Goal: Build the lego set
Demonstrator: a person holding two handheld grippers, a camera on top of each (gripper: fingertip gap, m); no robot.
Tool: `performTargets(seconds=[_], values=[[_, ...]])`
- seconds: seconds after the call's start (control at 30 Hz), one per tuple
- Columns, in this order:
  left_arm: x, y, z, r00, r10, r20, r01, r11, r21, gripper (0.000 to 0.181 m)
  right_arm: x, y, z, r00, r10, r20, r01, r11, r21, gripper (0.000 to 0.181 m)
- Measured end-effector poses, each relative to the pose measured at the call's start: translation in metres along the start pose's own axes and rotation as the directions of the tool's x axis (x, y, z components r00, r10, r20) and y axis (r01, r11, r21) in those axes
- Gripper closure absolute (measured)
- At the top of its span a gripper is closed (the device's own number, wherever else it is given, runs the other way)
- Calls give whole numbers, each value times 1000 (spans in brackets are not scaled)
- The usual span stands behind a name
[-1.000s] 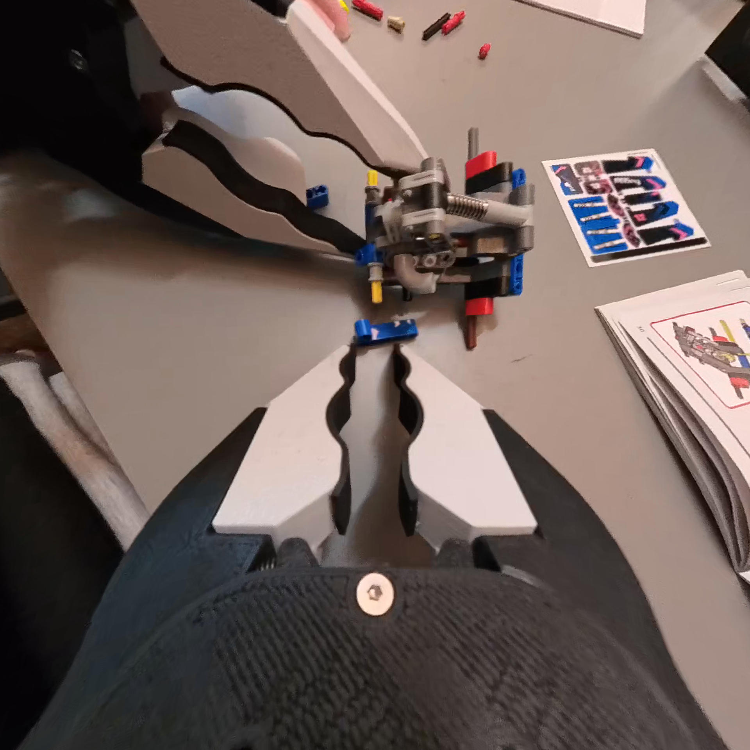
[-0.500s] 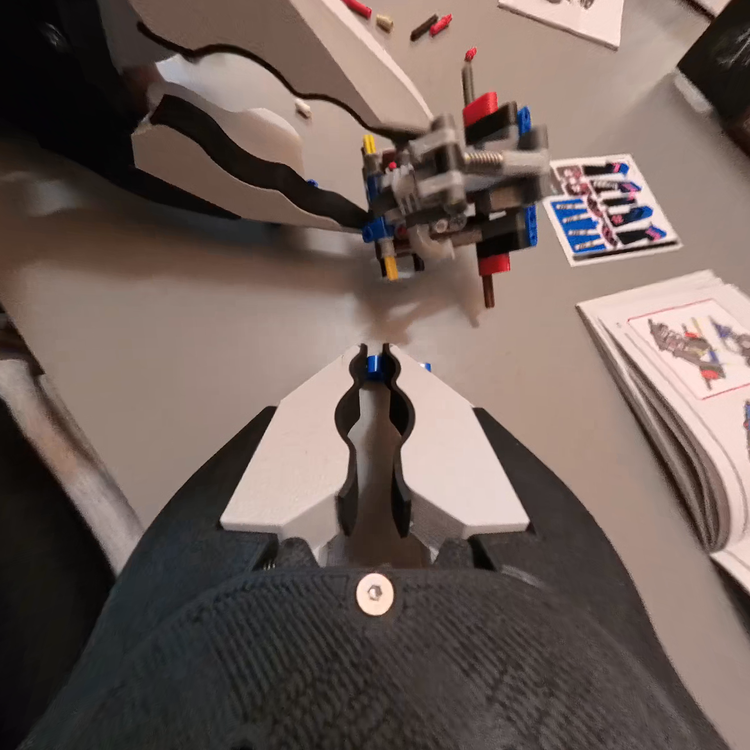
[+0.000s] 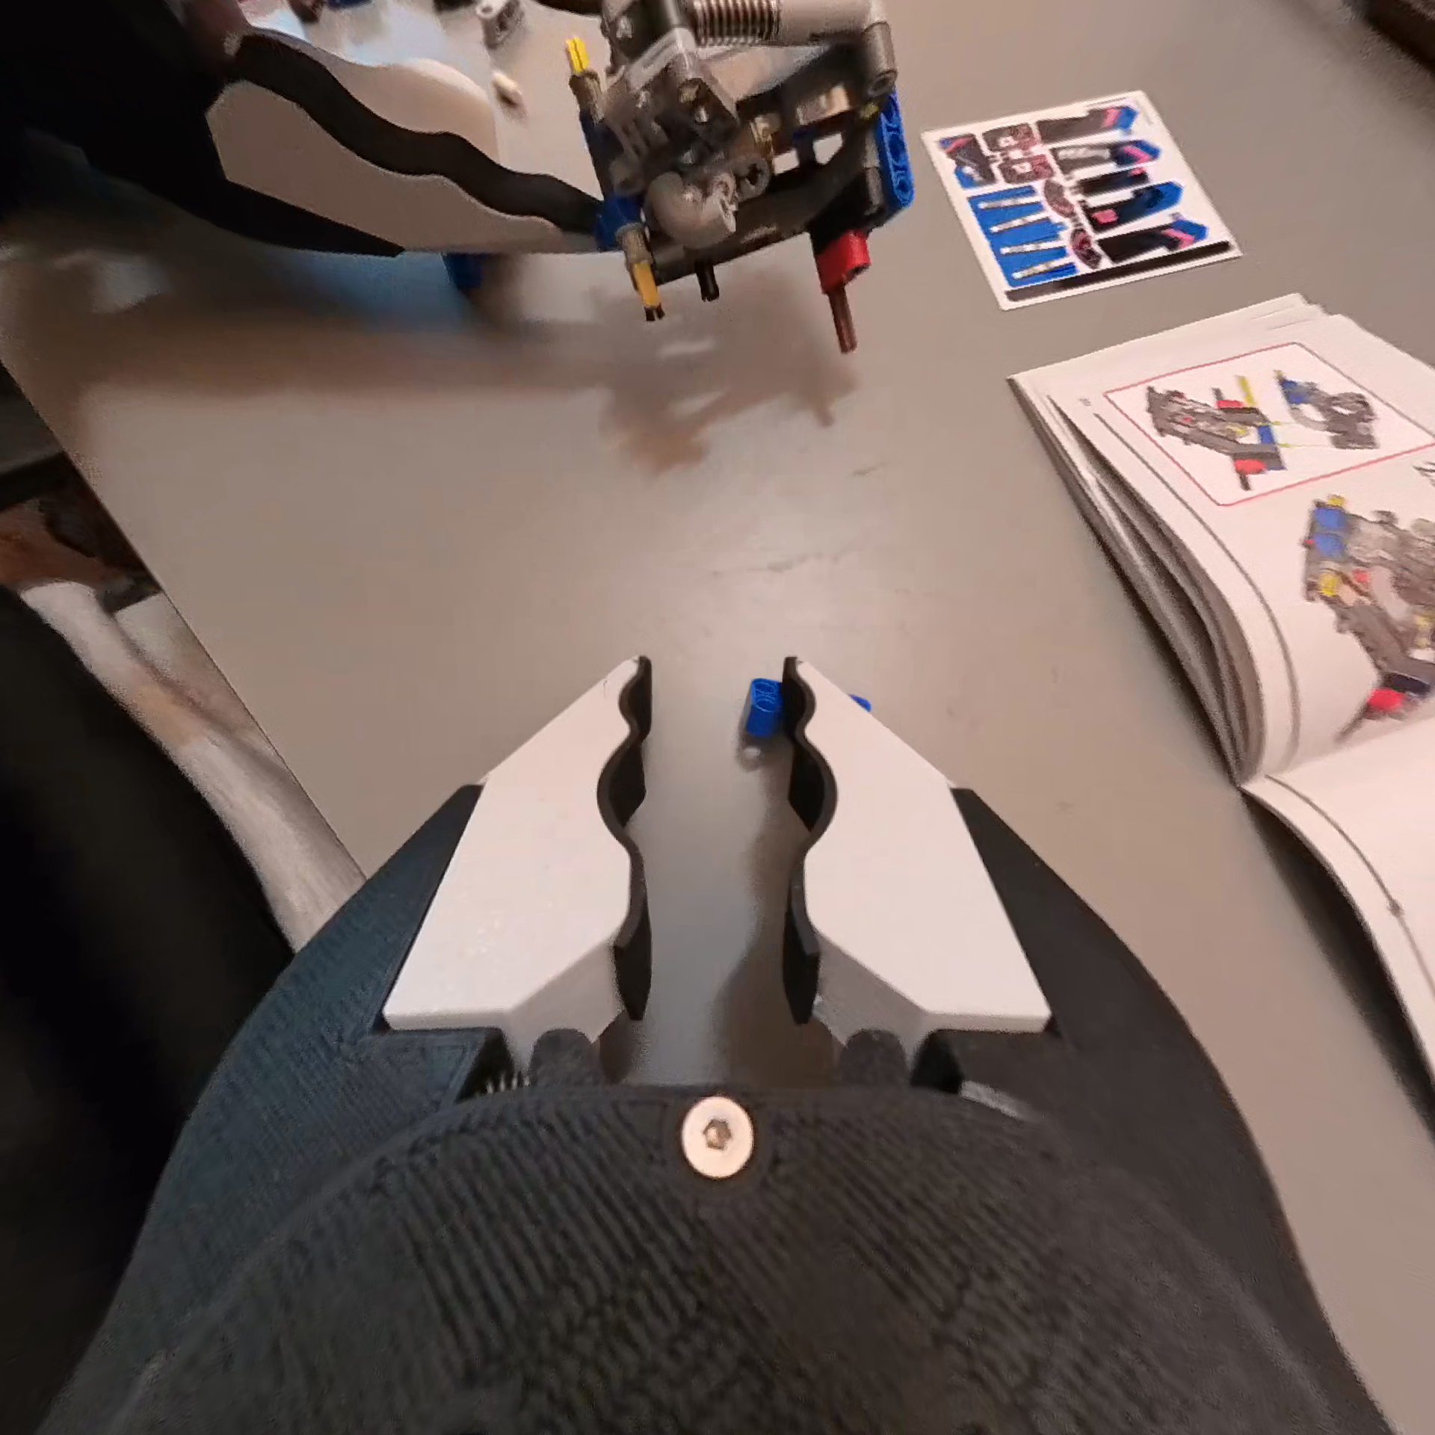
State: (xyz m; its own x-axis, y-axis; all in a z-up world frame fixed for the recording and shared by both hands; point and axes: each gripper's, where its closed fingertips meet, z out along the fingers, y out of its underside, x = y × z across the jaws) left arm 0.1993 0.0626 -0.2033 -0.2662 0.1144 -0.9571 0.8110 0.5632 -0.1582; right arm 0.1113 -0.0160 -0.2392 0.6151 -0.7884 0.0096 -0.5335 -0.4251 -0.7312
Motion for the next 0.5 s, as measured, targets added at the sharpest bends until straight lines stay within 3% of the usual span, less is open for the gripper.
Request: performTargets(seconds=[0.13, 0.3, 0.37, 0.5], values=[[-1, 2, 1, 1000, -5, 6, 5, 1000, -7, 141, 20, 2, -12, 991, -32, -128, 30, 999, -12, 159], [0, 3, 1, 1000, -4, 10, 4, 1000, -15, 142, 14, 4, -22, 989, -102, -108, 98, 994, -40, 159], [-1, 3, 2, 1000, -2, 11, 2, 1000, -14, 142, 23, 15, -23, 986, -92, -139, 79, 992, -99, 158], [-1, 2, 1, 1000, 5, 17, -5, 1000, -10, 142, 40, 25, -34, 987, 12, -160, -22, 998, -61, 166]])
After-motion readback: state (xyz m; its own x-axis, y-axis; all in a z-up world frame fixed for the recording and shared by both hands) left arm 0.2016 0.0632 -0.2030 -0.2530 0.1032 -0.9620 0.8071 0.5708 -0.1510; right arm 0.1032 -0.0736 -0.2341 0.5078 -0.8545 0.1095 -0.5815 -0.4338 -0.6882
